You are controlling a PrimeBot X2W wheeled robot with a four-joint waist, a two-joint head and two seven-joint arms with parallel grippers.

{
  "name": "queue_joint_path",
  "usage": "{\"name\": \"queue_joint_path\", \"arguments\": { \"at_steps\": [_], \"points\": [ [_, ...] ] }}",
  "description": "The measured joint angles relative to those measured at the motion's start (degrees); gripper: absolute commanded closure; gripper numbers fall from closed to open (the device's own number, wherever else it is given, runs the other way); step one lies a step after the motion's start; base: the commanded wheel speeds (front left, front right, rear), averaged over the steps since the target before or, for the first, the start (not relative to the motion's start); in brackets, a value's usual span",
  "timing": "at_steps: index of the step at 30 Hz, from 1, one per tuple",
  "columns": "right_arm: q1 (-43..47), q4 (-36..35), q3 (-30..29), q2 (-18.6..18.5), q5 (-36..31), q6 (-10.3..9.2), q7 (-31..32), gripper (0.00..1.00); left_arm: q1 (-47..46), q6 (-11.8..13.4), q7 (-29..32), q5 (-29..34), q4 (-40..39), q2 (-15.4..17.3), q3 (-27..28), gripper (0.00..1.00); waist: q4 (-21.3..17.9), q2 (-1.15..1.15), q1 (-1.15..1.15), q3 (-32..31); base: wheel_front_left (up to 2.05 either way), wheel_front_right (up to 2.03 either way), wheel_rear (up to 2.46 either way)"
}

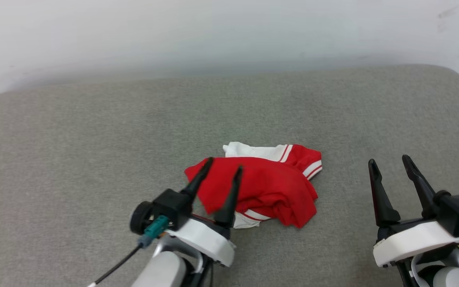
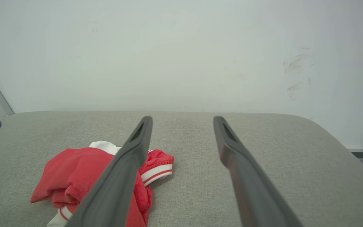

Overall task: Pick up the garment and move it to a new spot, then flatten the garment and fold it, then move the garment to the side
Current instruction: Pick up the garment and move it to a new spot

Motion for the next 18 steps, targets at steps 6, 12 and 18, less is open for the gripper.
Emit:
{"name": "queue_joint_path", "arguments": {
  "at_steps": [6,12,18],
  "points": [
    [1.8,-0.3,-0.8,0.0,-0.5,-0.01,0.7,0.00,1.9,3.6,-0.3,-0.7,-0.3,4.2,5.5,0.00,2.4,0.00,0.00,-2.3,0.00,0.00,0.00],
    [3.2,-0.2,-0.9,0.0,-0.5,0.00,1.5,0.00,5.6,5.9,-0.4,-1.8,-0.2,9.0,10.6,0.00,3.4,0.00,0.00,-4.3,0.00,0.00,0.00],
    [4.5,-0.1,-0.9,0.0,-0.5,-0.01,1.9,0.00,9.4,6.5,-0.3,-3.4,-0.8,11.3,12.6,0.00,3.5,0.00,0.00,-5.7,0.00,0.00,0.00]
  ]
}}
